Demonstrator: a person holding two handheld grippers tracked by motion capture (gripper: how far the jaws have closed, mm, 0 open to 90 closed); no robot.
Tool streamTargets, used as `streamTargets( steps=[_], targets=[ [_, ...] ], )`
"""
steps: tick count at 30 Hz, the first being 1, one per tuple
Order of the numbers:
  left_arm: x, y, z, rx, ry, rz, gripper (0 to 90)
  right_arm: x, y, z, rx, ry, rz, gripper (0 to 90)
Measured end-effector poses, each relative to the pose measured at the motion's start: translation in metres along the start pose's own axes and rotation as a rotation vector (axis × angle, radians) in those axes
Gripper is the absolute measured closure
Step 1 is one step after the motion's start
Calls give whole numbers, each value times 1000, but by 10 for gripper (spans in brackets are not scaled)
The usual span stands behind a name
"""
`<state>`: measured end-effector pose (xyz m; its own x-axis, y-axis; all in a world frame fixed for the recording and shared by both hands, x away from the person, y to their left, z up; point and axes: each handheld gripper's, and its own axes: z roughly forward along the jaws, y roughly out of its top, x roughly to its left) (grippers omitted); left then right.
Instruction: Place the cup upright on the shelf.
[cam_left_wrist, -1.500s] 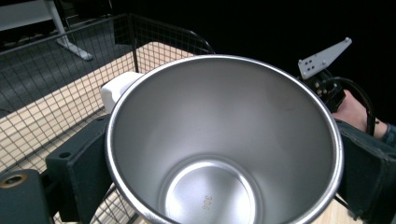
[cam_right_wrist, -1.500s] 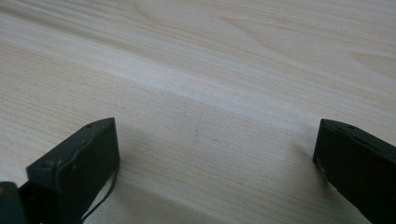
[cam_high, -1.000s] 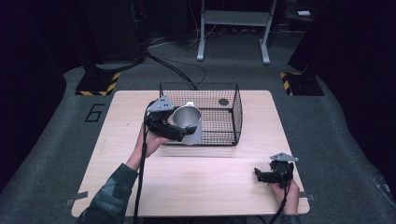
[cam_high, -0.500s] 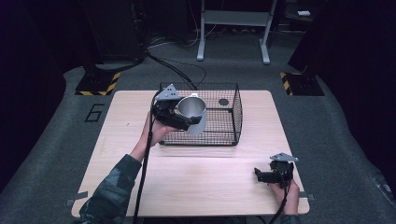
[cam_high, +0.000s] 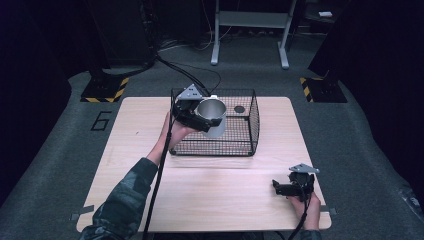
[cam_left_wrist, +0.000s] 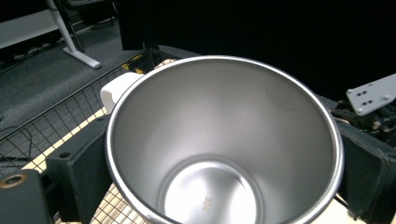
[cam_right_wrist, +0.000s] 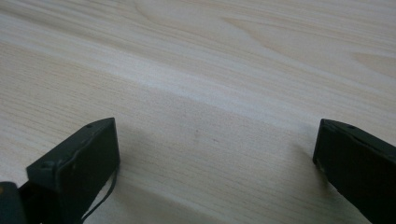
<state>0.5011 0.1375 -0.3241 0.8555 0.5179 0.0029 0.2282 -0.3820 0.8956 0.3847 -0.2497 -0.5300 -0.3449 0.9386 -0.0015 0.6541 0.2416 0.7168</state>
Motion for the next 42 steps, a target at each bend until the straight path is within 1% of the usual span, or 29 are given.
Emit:
streamTargets(
  steps=[3,6,7,10,11,13,14,17,18,22,24,27,29,32,33,34,35,36,37,38,39,40,42],
  targets=[
    [4,-2,7,8,12,-3,69,1,0,0,-4,-3,12,0],
    [9,-4,13,22,18,-8,69,1,0,0,-4,-3,11,0],
    [11,-4,15,25,19,-18,69,1,0,0,-4,-3,10,0],
    [14,-5,19,33,26,-23,69,1,0,0,-4,-2,10,0],
    [18,-5,23,41,27,-30,69,0,0,0,-4,-2,7,0],
    [20,-6,26,44,33,-36,69,0,0,0,-4,-3,7,0],
    [22,-7,28,56,32,-35,69,0,0,0,-4,-2,5,0],
    [24,-8,31,59,38,-37,69,1,0,0,-4,-2,11,0],
    [27,-9,35,69,46,-38,68,1,0,0,-3,-2,9,0],
    [32,-10,39,77,49,-44,69,1,0,0,-4,-2,9,1],
    [36,-11,44,82,58,-49,69,1,0,0,-3,-2,9,1],
    [40,-12,47,90,62,-54,69,0,0,0,-4,-1,8,1],
    [43,-13,52,101,76,-47,68,0,0,0,-4,-1,5,0],
    [46,-17,57,115,79,-57,68,0,0,0,-4,-2,5,1],
    [48,-18,60,127,75,-51,68,0,0,0,-4,-2,5,1],
    [48,-18,60,127,75,-51,68,0,0,0,-4,-2,5,1],
    [49,-20,63,130,77,-62,68,0,0,0,-4,-2,5,1],
    [50,-21,65,140,81,-57,68,0,0,0,-4,-2,5,1],
    [51,-22,67,149,72,-61,68,0,0,0,-4,-2,5,1],
    [52,-23,68,154,74,-53,68,0,0,0,-1,0,-4,1],
    [52,-24,70,158,73,-62,68,0,0,0,-1,1,-6,1],
    [53,-25,71,160,74,-57,68,0,0,0,-1,1,-4,1],
    [55,-26,74,163,73,-63,68,0,0,0,-1,1,-4,1]
  ],
)
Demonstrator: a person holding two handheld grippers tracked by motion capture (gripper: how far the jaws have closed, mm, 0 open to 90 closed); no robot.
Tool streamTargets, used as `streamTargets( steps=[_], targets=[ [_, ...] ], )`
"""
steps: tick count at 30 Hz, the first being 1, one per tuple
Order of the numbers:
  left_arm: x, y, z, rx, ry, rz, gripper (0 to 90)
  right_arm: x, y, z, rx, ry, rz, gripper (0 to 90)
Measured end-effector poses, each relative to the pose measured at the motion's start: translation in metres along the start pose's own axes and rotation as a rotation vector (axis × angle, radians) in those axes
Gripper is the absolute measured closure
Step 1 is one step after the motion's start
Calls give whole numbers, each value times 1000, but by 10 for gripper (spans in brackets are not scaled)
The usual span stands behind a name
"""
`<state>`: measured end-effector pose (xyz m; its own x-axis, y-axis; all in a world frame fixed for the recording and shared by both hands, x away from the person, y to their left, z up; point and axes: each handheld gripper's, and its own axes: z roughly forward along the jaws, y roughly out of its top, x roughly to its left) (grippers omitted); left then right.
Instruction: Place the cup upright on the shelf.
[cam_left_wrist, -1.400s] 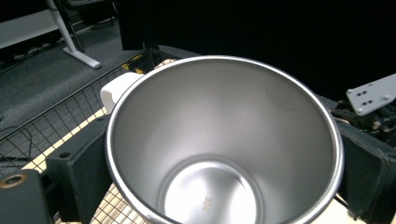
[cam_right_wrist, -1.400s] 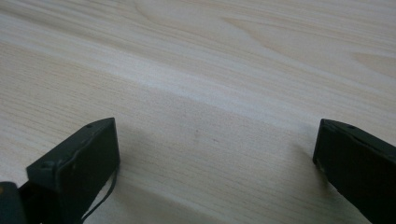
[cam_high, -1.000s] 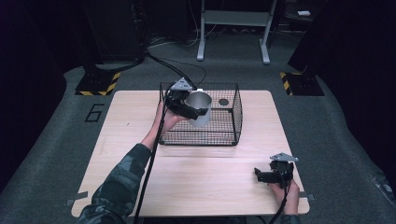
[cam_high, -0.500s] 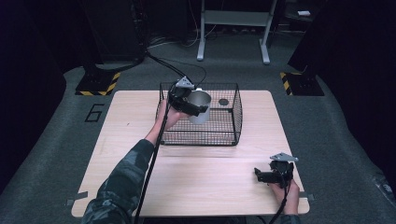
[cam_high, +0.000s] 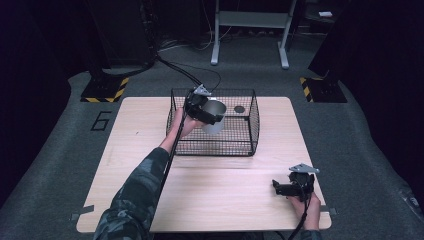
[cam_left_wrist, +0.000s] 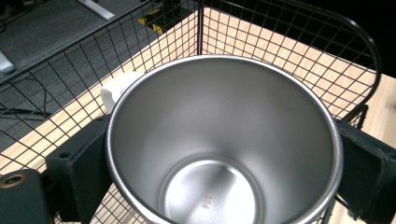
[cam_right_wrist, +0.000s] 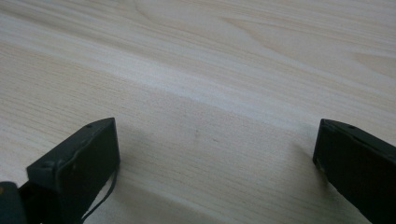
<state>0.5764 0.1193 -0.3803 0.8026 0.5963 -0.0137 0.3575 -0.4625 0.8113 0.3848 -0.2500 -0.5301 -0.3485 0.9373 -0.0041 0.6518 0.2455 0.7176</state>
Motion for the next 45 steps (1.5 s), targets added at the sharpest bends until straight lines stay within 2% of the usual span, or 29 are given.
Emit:
streamTargets(
  steps=[4,7,12,16,27,28,35,45],
  targets=[
    [4,-2,5,19,2,1,68,0,0,0,0,0,0,1],
    [7,-4,11,42,-1,19,68,0,0,0,0,0,0,1],
    [11,-7,18,55,-12,6,68,0,0,0,0,0,0,1],
    [13,-9,23,75,-11,16,68,0,0,0,1,0,4,1],
    [15,-13,35,121,-16,31,68,0,0,0,0,-1,0,1],
    [15,-14,38,132,-12,36,68,1,0,0,-4,-3,12,1],
    [15,-16,46,179,-15,38,68,1,0,0,-3,-3,10,1],
    [16,-19,55,208,-13,51,68,1,0,0,-3,-2,10,1]
  ],
)
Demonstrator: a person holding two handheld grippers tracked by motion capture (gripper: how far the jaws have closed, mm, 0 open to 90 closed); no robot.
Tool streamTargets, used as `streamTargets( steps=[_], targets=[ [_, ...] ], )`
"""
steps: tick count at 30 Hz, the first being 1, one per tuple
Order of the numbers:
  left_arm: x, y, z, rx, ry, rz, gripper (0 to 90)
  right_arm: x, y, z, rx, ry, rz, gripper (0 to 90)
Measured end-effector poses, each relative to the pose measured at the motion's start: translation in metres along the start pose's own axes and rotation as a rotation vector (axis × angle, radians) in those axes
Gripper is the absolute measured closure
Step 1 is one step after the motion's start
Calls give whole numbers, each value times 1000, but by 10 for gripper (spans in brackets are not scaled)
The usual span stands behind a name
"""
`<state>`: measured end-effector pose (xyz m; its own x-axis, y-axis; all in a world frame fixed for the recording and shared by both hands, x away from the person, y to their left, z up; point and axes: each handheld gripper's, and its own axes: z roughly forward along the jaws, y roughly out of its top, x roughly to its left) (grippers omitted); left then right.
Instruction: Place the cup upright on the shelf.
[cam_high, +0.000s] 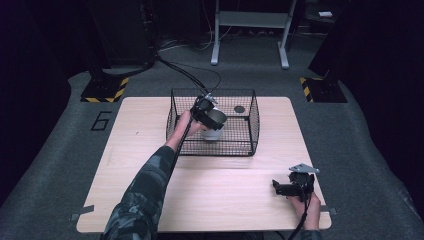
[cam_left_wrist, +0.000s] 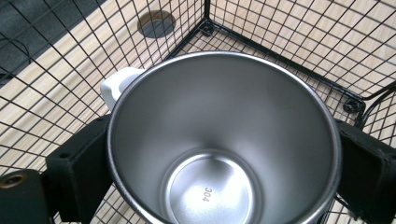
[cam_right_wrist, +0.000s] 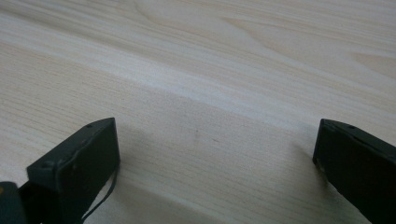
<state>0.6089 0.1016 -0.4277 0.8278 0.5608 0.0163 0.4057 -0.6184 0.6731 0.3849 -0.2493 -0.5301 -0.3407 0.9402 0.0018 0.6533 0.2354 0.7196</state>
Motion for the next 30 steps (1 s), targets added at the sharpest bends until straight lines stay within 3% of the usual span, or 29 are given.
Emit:
streamTargets(
  steps=[15,18,30],
  targets=[
    [3,-5,-3,43,-3,-18,65,0,0,0,1,0,2,1],
    [5,-6,-5,65,-6,-4,64,-1,0,0,4,5,-16,1],
    [2,-13,-9,23,2,-20,56,-1,0,0,3,2,-10,1]
  ],
)
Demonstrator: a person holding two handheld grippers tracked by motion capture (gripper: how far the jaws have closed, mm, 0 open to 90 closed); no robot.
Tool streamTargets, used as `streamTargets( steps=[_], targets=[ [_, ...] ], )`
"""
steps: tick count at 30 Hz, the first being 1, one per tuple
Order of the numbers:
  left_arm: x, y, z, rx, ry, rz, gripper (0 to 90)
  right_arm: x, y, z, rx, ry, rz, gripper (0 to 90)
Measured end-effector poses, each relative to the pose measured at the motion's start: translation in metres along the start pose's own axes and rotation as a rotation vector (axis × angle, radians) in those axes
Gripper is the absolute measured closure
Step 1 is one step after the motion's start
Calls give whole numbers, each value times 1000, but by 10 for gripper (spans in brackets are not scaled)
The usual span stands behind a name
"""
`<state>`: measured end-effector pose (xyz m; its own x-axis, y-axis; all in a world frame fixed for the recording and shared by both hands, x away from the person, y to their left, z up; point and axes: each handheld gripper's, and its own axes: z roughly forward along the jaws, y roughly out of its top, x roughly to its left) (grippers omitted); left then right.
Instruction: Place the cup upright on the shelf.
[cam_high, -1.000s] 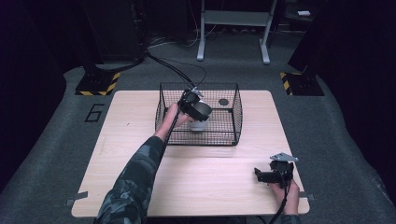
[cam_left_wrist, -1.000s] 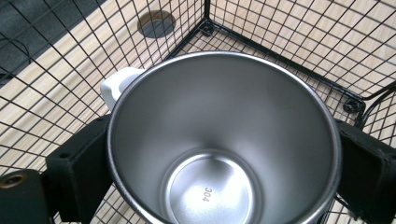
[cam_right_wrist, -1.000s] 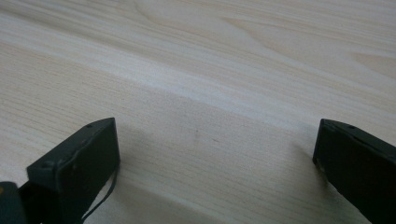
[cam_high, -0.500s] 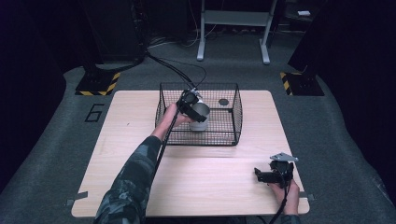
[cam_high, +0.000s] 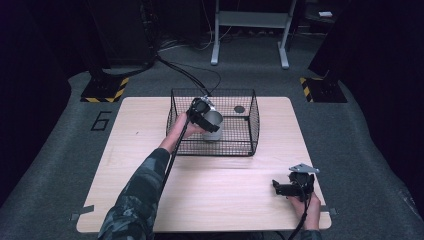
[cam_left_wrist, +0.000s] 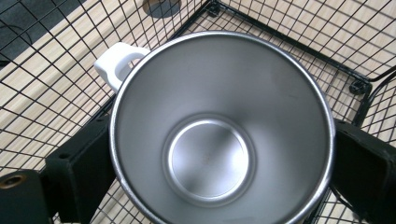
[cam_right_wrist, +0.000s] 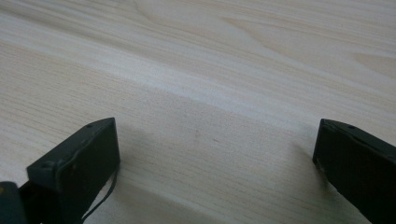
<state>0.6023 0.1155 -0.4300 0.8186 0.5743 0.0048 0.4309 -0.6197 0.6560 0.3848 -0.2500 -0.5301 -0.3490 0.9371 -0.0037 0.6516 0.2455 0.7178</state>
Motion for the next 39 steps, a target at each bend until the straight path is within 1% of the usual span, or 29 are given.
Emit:
streamTargets(
  steps=[1,2,3,4,5,6,8,9,11,14,17,20,21,22,23,24,25,26,27,28,29,30,31,32,35,36,37,38,39],
  targets=[
    [0,-1,-1,-11,-6,-11,54,0,0,0,0,0,0,1],
    [1,-1,-3,-30,-1,-12,49,0,0,0,0,0,0,1],
    [1,-1,-5,-37,-8,-21,48,0,0,0,0,0,0,1],
    [1,-1,-6,-49,-4,-28,46,0,0,0,0,0,0,1],
    [1,-1,-6,-49,-4,-28,42,0,0,0,0,0,0,1],
    [0,0,-11,-67,3,-30,36,0,0,0,0,0,0,1],
    [-1,2,-17,-78,13,-30,28,0,0,0,0,0,0,1],
    [-2,2,-21,-85,24,-36,25,0,0,0,0,0,0,1],
    [-3,3,-29,-91,25,-41,14,0,0,0,0,0,0,1],
    [-7,2,-41,-129,36,-44,9,0,0,0,0,-1,0,1],
    [-10,0,-53,-149,36,-33,5,0,0,0,0,0,0,1],
    [-15,-2,-65,-170,30,-32,3,0,0,0,0,-1,0,1],
    [-17,-2,-69,-186,29,-37,4,0,0,0,0,-1,0,1],
    [-17,-2,-69,-186,29,-37,4,0,0,0,0,-1,0,1],
    [-20,-4,-76,-200,31,-33,4,0,0,0,-1,-1,0,1],
    [-23,-5,-80,-207,24,-37,4,0,0,0,-1,-1,0,1],
    [-28,-8,-87,-218,17,-27,3,0,0,0,0,-1,0,1],
    [-28,-8,-87,-218,17,-27,3,0,0,0,0,-1,0,1],
    [-36,-12,-95,-224,11,-16,2,0,0,0,-1,-1,1,1],
    [-39,-13,-98,-226,3,-8,2,0,0,0,0,-1,1,1],
    [-43,-16,-102,-228,5,6,2,0,0,0,0,-1,1,1],
    [-43,-16,-102,-228,5,6,2,0,0,0,0,-1,1,1],
    [-52,-21,-109,-236,6,18,2,0,0,0,0,-1,1,1],
    [-56,-25,-113,-234,3,30,2,0,0,0,0,-1,1,1],
    [-65,-35,-120,-229,4,51,2,0,0,0,0,-2,2,1],
    [-68,-38,-123,-226,-4,57,2,0,0,0,0,-2,2,1],
    [-71,-43,-125,-232,6,58,2,0,0,0,0,-2,2,0],
    [-74,-47,-127,-233,3,58,2,0,0,0,0,-2,1,0],
    [-77,-51,-130,-230,2,68,2,0,0,0,0,-2,1,0]
  ],
)
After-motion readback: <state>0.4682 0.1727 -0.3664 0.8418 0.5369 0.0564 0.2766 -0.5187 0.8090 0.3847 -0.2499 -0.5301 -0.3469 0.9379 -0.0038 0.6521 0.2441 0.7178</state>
